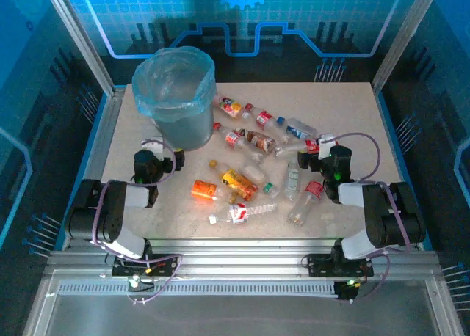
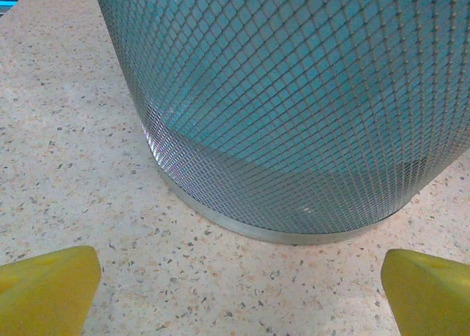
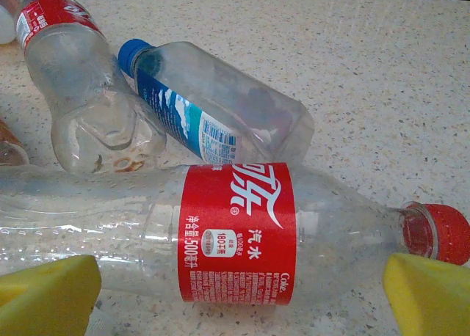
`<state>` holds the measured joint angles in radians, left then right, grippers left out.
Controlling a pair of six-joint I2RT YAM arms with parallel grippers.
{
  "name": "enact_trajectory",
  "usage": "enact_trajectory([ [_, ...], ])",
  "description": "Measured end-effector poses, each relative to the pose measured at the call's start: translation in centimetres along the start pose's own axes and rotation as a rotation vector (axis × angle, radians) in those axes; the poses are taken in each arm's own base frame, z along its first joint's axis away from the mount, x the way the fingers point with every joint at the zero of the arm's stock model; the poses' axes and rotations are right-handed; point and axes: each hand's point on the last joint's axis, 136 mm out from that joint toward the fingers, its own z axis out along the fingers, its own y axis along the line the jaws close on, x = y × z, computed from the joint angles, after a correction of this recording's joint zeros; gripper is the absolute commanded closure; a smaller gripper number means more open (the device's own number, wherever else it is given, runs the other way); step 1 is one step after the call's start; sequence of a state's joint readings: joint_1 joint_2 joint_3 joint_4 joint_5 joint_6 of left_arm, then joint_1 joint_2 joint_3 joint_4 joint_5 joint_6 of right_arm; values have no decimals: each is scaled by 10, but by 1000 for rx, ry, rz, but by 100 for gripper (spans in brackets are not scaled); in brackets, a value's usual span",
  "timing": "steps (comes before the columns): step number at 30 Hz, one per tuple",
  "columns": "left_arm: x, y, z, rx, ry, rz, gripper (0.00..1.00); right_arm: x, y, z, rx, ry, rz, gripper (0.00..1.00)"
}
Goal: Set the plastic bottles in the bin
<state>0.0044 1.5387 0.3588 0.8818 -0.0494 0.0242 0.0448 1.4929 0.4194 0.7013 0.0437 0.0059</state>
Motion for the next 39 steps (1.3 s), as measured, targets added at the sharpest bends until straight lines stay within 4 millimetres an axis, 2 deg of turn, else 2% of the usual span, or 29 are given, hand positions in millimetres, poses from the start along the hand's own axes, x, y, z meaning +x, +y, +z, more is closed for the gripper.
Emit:
enact_trajectory([
  [39, -1, 1, 0, -7, -3, 0, 1, -1, 0, 0, 0, 5, 1, 1],
])
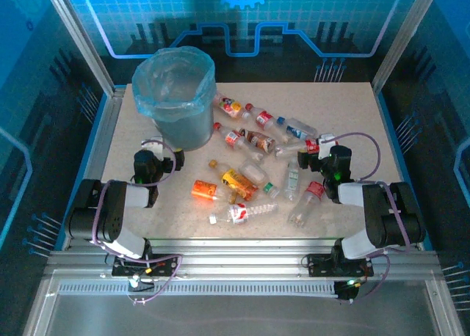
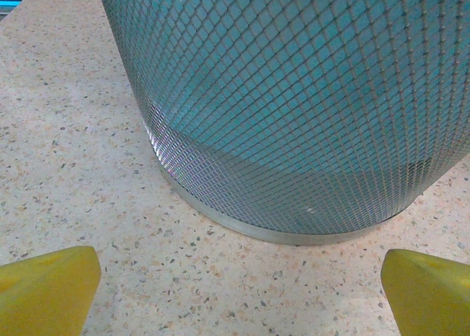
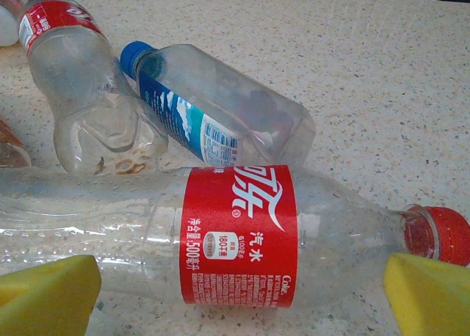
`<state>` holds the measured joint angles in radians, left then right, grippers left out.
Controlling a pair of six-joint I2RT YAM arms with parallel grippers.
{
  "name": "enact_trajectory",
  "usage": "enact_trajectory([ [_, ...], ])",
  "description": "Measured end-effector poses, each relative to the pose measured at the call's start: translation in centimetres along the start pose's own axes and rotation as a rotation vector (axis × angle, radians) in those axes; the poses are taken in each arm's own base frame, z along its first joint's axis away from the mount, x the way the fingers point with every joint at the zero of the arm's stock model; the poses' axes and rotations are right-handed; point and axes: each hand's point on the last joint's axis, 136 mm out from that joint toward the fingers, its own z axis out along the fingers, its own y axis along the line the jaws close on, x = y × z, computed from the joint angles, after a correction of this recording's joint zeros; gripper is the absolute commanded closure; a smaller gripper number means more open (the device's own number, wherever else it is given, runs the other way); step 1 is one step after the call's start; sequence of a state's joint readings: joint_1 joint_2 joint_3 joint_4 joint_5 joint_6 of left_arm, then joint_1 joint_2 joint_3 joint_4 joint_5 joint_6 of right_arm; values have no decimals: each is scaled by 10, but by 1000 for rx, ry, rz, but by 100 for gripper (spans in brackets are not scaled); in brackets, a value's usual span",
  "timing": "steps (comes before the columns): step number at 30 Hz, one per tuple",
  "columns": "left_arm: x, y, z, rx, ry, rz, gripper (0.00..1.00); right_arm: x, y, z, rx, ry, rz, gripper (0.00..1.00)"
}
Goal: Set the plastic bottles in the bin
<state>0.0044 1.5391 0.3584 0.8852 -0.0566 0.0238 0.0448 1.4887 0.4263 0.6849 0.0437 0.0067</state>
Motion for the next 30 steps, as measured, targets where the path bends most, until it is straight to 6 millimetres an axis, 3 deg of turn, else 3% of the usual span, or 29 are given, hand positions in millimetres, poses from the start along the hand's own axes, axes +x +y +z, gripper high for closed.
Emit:
enact_trajectory([
  [3, -6, 1, -6, -8, -30, 1, 2, -7, -2, -2, 8, 15, 5, 4],
  [6, -23, -2, -30, -17, -96, 4, 5, -29, -7, -16, 34, -13, 30, 5],
  [10, -64, -6, -63, -24, -195, -44, 10, -56, -19, -43, 104, -25, 120, 5],
  [15, -122, -12, -116, -2, -297, -170, 14, -62, -24, -76, 151, 89, 287, 3],
  [17, -137, -22, -131, 28, -289, -195, 14, -56, -22, -88, 156, 156, 352, 0],
  [24, -189, -59, -183, 133, -228, -146, 17, 1, 4, -137, 126, 422, 504, 1],
  [27, -220, -71, -201, 165, -217, -98, 21, 14, 20, -159, 81, 455, 539, 11],
  [30, -247, -84, -212, 215, -213, -71, 23, 33, 35, -174, 38, 495, 565, 14],
])
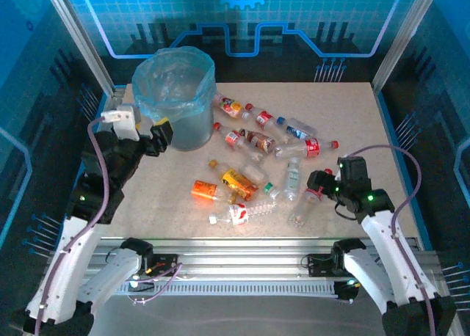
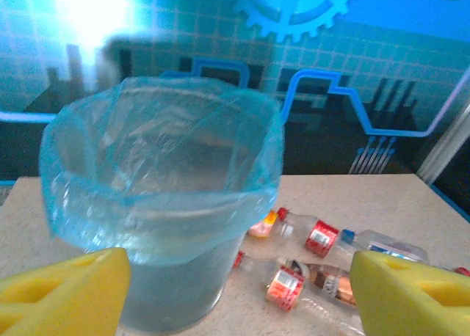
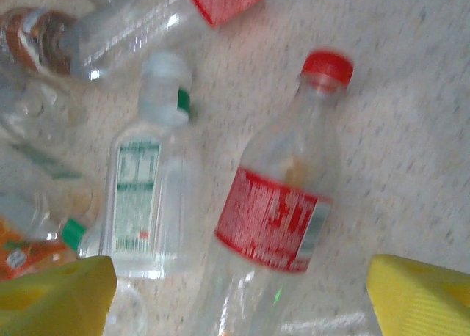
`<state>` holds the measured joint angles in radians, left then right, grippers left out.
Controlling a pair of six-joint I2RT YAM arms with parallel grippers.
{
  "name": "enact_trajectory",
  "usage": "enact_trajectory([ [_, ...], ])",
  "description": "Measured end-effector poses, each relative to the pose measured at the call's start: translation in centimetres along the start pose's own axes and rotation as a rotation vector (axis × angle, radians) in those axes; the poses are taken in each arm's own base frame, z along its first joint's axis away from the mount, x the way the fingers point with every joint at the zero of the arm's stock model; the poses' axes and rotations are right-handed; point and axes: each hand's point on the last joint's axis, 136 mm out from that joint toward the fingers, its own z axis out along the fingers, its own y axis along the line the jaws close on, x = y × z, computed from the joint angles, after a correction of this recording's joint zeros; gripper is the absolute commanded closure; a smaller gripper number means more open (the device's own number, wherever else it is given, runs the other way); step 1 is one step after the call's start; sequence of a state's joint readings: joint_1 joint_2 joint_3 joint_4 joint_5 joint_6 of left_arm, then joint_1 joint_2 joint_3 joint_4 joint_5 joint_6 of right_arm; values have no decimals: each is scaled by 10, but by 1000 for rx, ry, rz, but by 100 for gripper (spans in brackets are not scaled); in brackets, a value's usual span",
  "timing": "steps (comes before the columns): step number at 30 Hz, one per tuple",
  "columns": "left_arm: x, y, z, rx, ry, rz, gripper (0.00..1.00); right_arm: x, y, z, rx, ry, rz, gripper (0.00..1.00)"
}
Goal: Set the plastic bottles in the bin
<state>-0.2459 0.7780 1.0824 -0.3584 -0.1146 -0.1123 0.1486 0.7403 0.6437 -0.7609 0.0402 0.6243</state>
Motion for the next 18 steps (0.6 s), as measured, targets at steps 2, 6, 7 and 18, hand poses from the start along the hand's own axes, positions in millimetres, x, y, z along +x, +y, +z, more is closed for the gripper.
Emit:
enact_trajectory([
  [2, -6, -13, 3, 42, 33, 16, 24, 17, 1, 2, -8, 42, -4, 14],
  [6, 1, -61, 16, 191, 131, 68, 23, 47, 6, 5, -4, 135, -36, 14],
  [7, 8, -72, 19, 217, 163, 87, 22, 49, 6, 6, 1, 144, -40, 14],
  [18, 67, -189, 27, 528, 396, 359, 19, 79, 2, 29, 131, 258, -86, 13],
])
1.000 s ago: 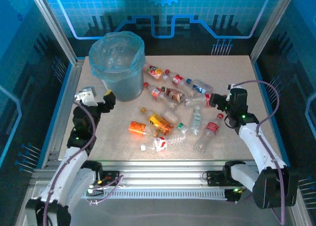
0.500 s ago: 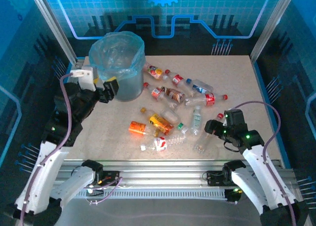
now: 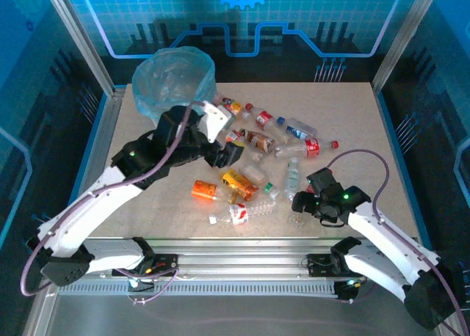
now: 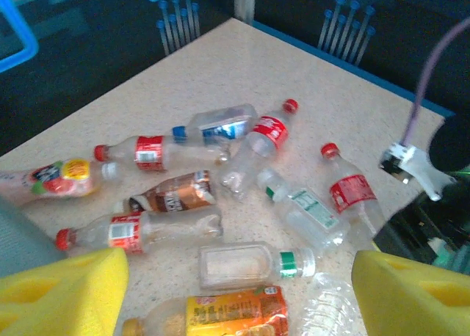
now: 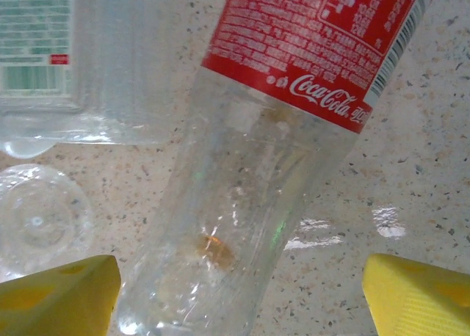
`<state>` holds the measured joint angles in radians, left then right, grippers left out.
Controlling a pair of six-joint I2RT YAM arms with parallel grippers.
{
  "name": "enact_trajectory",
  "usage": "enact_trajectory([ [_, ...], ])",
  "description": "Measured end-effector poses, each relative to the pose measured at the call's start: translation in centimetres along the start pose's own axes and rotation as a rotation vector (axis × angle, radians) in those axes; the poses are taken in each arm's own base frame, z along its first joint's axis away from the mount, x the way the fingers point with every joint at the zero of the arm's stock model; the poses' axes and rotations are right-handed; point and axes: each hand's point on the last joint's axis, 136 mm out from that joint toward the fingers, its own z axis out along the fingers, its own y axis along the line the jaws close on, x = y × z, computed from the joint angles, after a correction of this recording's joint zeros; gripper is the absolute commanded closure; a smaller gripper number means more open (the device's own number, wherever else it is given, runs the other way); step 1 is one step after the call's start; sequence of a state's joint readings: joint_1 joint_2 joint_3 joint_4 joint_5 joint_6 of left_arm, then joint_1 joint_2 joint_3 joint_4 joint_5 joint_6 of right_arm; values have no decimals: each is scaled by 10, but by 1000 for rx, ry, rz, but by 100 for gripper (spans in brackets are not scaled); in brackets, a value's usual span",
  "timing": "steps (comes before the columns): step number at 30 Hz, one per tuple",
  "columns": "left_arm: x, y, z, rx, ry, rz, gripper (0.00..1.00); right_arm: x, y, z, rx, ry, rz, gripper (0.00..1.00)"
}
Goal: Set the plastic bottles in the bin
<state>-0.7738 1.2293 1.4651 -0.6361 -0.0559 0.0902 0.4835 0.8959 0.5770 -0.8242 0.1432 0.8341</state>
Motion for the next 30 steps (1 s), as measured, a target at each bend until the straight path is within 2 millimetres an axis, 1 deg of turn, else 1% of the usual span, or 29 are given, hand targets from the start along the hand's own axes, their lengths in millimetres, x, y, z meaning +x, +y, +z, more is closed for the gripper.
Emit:
enact_trajectory([
  [4, 2, -23, 13, 51, 56, 74, 19, 2, -4, 10, 35, 16, 17, 16],
  [6, 7, -28, 17, 62, 77, 89, 19, 3, -5, 14, 41, 21, 25, 19],
  [9, 11, -29, 21, 65, 96, 107, 19, 6, -8, 19, 47, 27, 38, 21],
  [16, 9, -30, 22, 64, 88, 109, 17, 11, -12, 28, 49, 28, 61, 30],
  [17, 9, -29, 22, 63, 88, 109, 16, 11, -13, 29, 49, 28, 63, 32],
  [19, 8, -29, 22, 63, 83, 109, 15, 10, -13, 29, 44, 22, 67, 39],
  [21, 7, -28, 22, 55, 81, 106, 16, 9, -13, 27, 36, 11, 64, 47],
  [23, 5, -26, 22, 40, 79, 93, 16, 6, -12, 23, 16, -11, 60, 59],
  [25, 0, -24, 22, 30, 69, 76, 17, 3, -11, 18, -3, -34, 58, 67],
  [30, -17, -24, 15, 26, 28, 20, 17, -2, -13, -1, -55, -117, 66, 68],
])
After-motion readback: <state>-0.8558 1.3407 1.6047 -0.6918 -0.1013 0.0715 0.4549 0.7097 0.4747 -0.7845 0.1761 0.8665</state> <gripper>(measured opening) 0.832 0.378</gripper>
